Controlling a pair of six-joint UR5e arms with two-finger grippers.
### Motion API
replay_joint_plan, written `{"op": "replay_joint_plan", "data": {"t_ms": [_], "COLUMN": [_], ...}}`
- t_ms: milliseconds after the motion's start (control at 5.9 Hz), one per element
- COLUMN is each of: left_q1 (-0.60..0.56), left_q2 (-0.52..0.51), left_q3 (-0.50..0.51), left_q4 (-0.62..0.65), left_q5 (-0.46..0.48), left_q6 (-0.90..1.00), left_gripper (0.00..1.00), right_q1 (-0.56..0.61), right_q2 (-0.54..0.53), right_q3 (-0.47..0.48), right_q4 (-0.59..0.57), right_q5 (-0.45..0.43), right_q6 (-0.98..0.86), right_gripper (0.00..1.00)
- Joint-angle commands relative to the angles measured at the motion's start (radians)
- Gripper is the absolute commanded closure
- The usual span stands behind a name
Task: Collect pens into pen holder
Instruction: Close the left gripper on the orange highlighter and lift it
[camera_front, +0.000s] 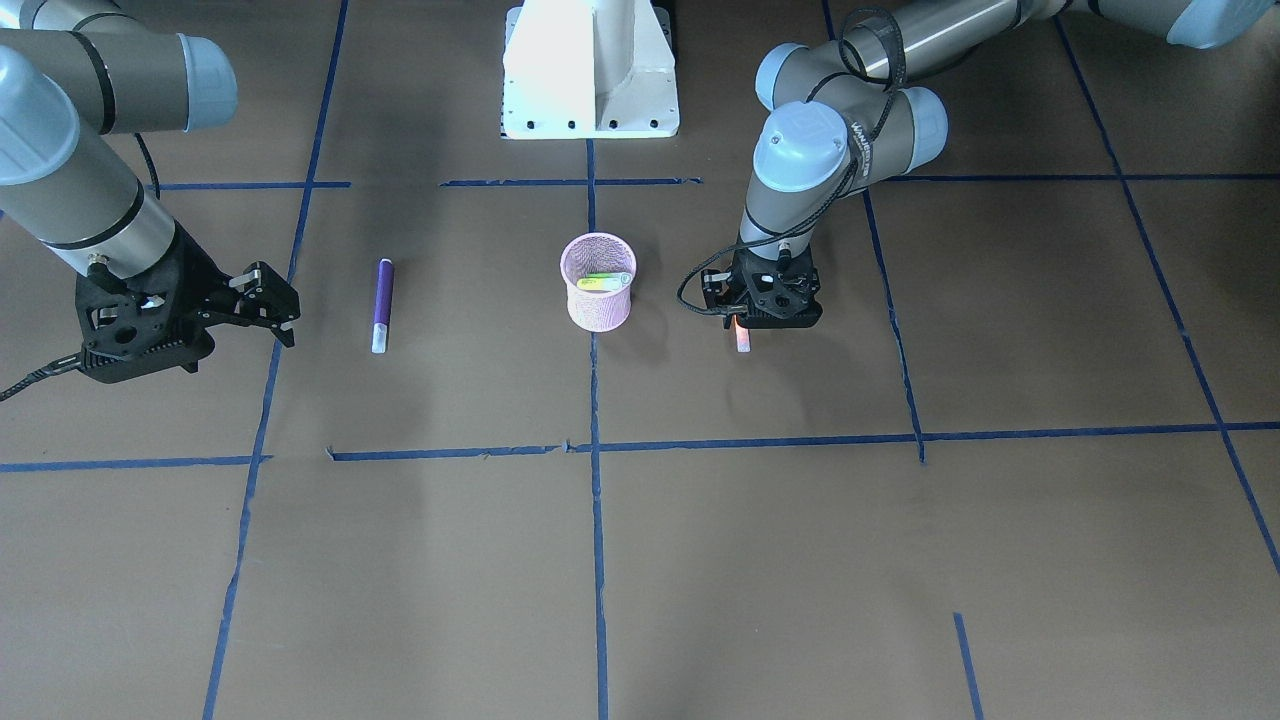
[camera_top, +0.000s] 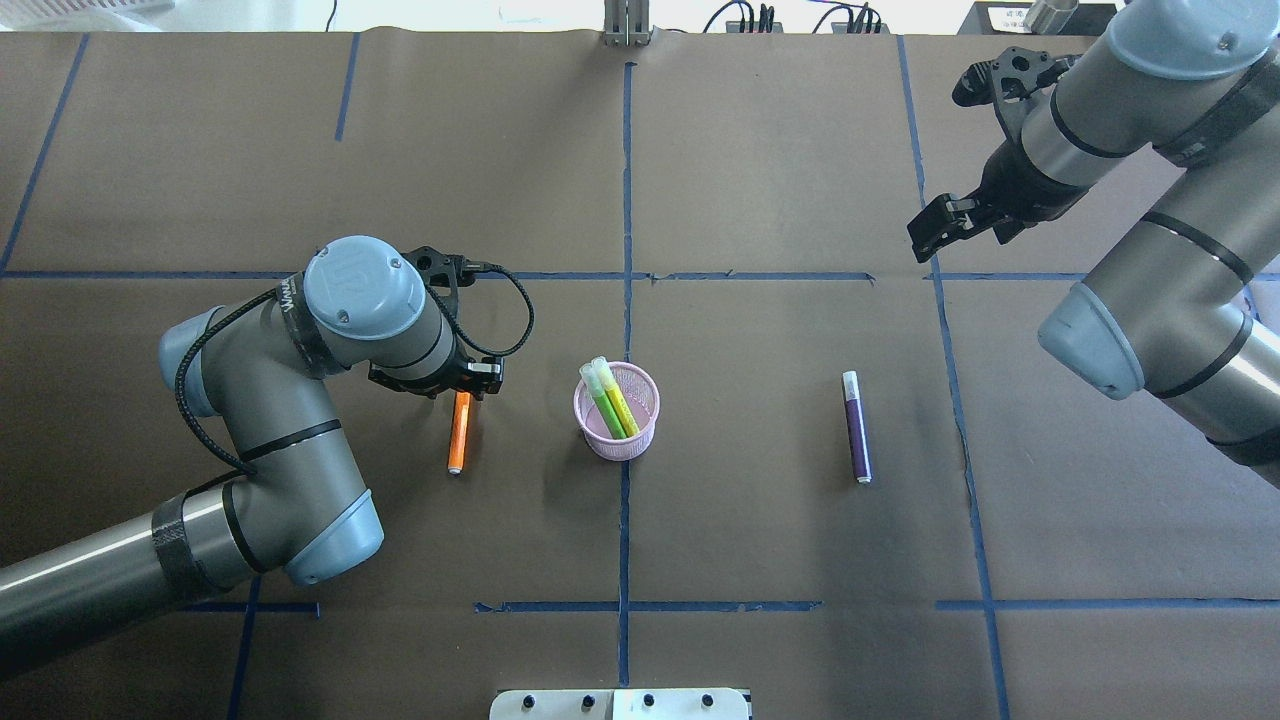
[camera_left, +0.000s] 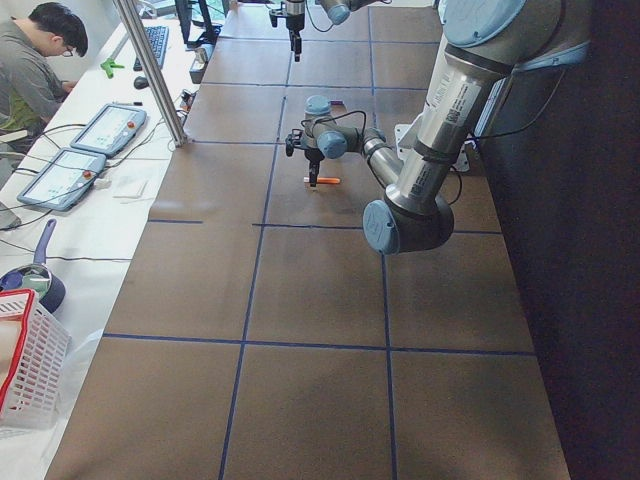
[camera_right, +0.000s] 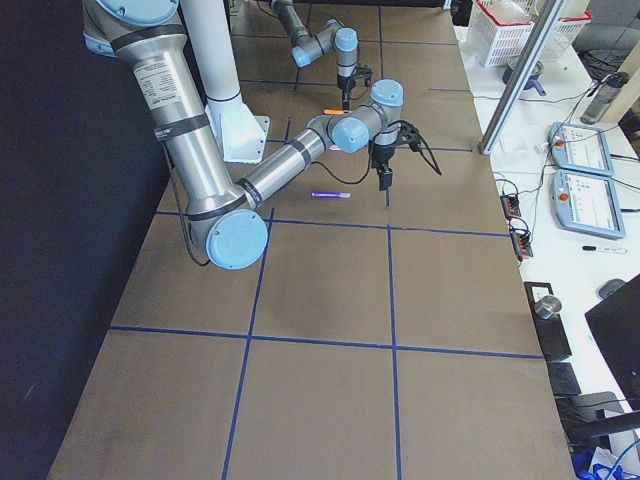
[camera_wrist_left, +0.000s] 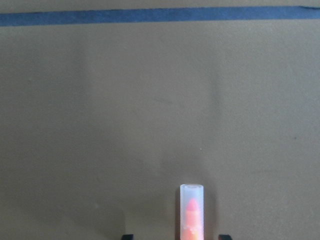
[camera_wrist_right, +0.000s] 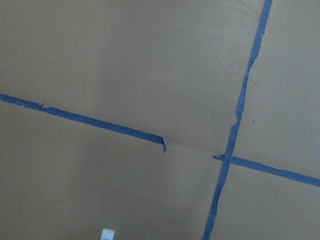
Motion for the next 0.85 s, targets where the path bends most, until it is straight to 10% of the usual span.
{"op": "replay_joint_plan", "data": {"t_ms": [0, 509, 678], "left_q1": [0.002, 0.002, 0.002], "left_q2": [-0.003, -0.005, -0.005], "left_q3": [0.006, 0.015, 0.014], "left_q4": [0.001, 0.0, 0.0], "left_q5": [0.0, -0.002, -0.002], "left_q6": [0.0, 0.0, 0.0], "left_gripper": [0.58, 0.58, 0.72], "right_q1": [0.0, 0.0, 0.0], "right_q2": [0.0, 0.0, 0.0], "right_q3": [0.0, 0.0, 0.002], "right_q4": [0.0, 0.0, 0.0], "right_q5": [-0.001, 0.0, 0.0], "right_q6": [0.0, 0.0, 0.002], "right_gripper": [0.0, 0.0, 0.0]}}
